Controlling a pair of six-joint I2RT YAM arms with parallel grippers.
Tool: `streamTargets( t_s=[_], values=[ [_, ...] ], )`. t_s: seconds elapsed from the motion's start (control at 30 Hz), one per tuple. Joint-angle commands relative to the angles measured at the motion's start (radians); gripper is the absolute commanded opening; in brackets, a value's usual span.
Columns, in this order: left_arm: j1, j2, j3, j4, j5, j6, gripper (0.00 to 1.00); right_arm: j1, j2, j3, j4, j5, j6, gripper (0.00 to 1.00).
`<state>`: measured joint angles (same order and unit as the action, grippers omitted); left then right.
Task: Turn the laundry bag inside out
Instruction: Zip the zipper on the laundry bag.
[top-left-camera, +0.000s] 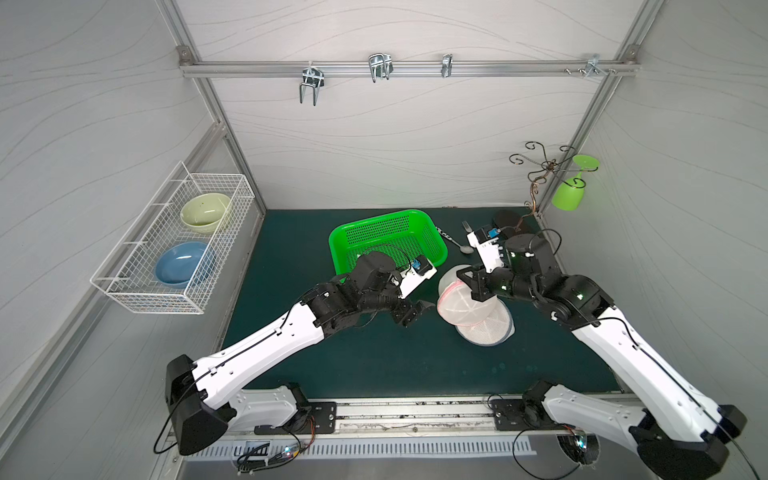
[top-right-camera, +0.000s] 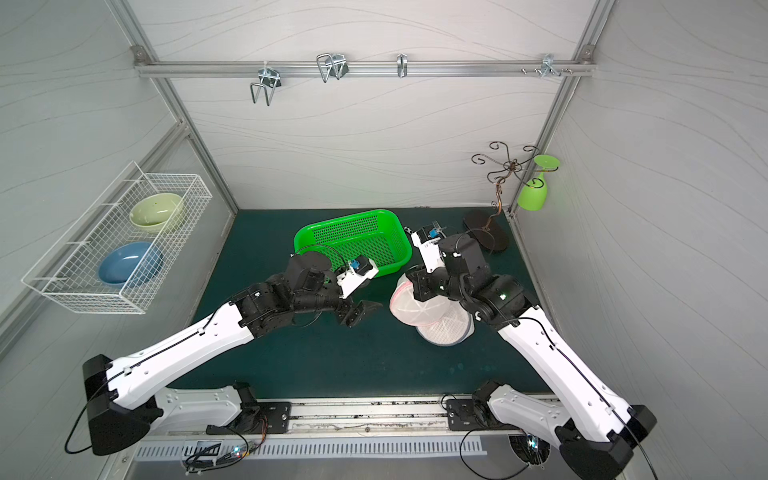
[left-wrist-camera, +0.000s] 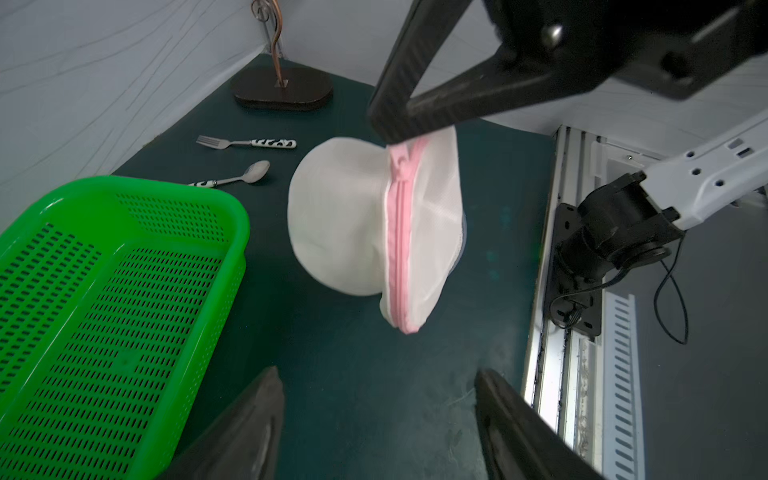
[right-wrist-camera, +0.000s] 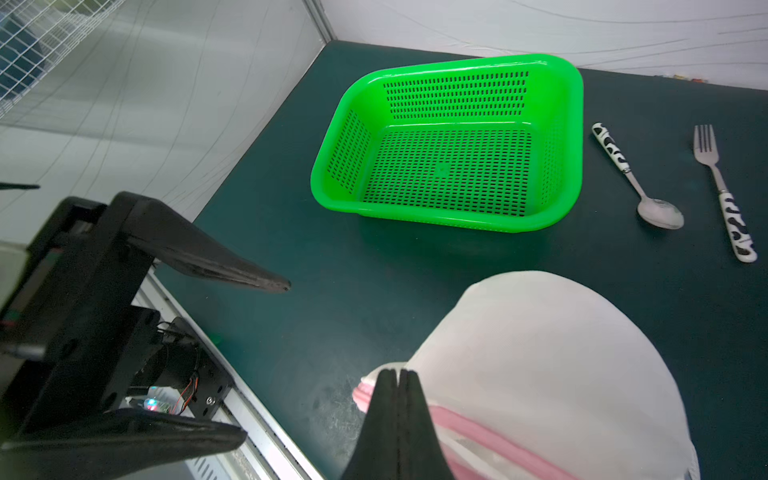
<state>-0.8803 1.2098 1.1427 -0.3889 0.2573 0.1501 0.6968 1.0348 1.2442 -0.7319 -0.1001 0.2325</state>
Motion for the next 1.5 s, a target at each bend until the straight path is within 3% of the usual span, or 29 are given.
streamTargets(
  t_s=[0.0, 0.43, 0.6, 0.73, 0.8, 1.0, 1.47],
  values=[
    [-0.006, 0.017, 0.047, 0.123, 0.085, -0.038, 0.73, 0.026, 0.006, 0.022, 0.021, -0.065, -0.022, 0.00],
    [-0.005, 0.052, 0.058, 0.079, 0.094, -0.049, 0.43, 0.098, 0.026, 0.050, 0.098, -0.103, 0.043, 0.00],
    [-0.005, 0.054, 0.065, 0.058, 0.093, -0.039, 0.18, 0.097, 0.033, 0.077, 0.084, -0.096, 0.076, 0.00],
    [-0.003, 0.036, 0.053, 0.084, 0.095, -0.037, 0.00, 0.098, 0.031, 0.091, 0.047, -0.007, 0.095, 0.00],
    [-0.003, 0.024, 0.044, 0.103, 0.102, -0.041, 0.00, 0.085, 0.036, 0.104, 0.001, 0.059, 0.135, 0.00],
    [-0.003, -0.031, -0.011, 0.198, 0.105, -0.062, 0.00, -0.070, 0.019, 0.082, -0.046, -0.022, 0.257, 0.00],
    [-0.003, -0.124, -0.125, 0.385, 0.100, -0.083, 0.00, -0.181, -0.021, 0.049, -0.104, -0.053, 0.279, 0.00]
  ],
)
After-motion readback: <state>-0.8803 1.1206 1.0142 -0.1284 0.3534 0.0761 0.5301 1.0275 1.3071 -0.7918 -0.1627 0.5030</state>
